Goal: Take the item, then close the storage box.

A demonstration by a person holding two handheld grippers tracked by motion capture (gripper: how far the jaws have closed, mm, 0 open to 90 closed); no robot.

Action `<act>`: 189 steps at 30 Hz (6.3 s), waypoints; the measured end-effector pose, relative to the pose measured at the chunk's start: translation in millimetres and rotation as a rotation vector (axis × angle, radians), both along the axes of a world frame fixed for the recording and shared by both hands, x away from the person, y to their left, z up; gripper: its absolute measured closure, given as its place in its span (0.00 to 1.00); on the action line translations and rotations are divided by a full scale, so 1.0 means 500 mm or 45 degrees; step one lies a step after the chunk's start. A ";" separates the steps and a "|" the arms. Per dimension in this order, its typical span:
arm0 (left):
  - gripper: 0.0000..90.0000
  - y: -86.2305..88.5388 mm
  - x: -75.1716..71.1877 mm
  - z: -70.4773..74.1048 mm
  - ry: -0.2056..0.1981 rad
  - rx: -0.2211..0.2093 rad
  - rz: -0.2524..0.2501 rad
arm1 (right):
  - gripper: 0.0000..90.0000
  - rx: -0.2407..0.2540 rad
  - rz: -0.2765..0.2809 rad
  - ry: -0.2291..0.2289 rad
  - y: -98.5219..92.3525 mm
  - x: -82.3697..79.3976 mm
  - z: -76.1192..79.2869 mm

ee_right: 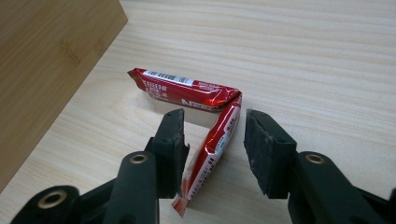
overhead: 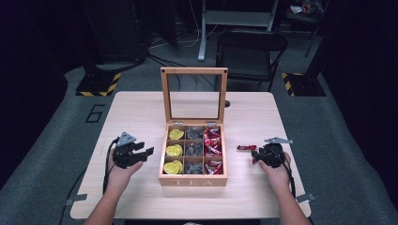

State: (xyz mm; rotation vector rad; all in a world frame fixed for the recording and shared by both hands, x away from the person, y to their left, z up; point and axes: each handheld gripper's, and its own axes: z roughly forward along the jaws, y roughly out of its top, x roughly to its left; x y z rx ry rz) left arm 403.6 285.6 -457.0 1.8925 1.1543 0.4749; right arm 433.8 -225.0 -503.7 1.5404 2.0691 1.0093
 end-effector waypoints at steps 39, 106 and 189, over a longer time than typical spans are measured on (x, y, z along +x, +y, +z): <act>0.52 0.003 0.002 0.002 0.000 -0.028 0.014 | 0.60 0.031 0.216 -0.106 0.080 -0.007 0.122; 0.52 0.001 0.005 -0.005 0.017 -0.034 0.003 | 0.60 -0.015 0.349 -0.104 0.200 0.209 0.188; 0.56 -0.065 0.207 0.170 -0.022 -0.033 -0.106 | 0.72 -0.082 0.399 -0.226 0.229 0.207 0.192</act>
